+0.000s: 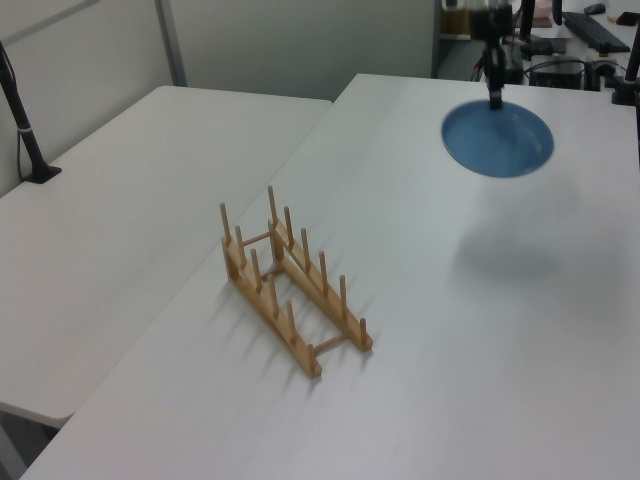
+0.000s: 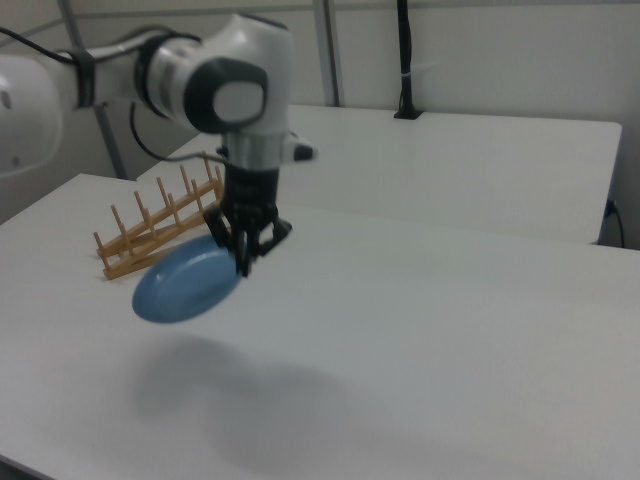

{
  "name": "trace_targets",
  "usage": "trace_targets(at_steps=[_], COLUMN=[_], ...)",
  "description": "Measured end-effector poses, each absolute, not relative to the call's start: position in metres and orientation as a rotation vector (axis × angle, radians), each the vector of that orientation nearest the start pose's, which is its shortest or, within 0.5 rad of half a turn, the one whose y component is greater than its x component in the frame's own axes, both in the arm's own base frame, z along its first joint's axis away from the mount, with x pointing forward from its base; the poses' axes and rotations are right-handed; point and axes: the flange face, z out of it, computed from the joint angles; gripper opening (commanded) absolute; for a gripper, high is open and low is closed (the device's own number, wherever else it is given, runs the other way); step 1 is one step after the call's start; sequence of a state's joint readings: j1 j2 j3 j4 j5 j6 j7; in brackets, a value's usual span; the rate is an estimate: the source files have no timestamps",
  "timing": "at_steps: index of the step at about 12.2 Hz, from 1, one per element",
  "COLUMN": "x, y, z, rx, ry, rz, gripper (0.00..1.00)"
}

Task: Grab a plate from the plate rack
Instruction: 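Carry the blue plate away from the rack and lower it flat onto the table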

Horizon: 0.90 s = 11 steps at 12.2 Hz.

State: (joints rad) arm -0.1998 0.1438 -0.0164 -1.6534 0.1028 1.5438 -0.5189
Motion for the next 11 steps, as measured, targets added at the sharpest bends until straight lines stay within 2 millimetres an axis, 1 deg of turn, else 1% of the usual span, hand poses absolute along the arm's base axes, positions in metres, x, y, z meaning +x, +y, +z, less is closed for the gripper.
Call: trace_targets(at_steps=[3, 4, 8, 11], x=[0.570, 0.569, 0.570, 0.575], y=[-0.140, -0.152, -0.173, -0.183], z=[0.445, 0.420, 0.373, 0.338], rx=[-2.913, -2.920, -2.930, -2.943], ry=[-0.364, -0.337, -0.281, -0.254], rz=[0.301, 0.290, 0.284, 0.272], gripper=[0.00, 0.00, 0.00, 0.00])
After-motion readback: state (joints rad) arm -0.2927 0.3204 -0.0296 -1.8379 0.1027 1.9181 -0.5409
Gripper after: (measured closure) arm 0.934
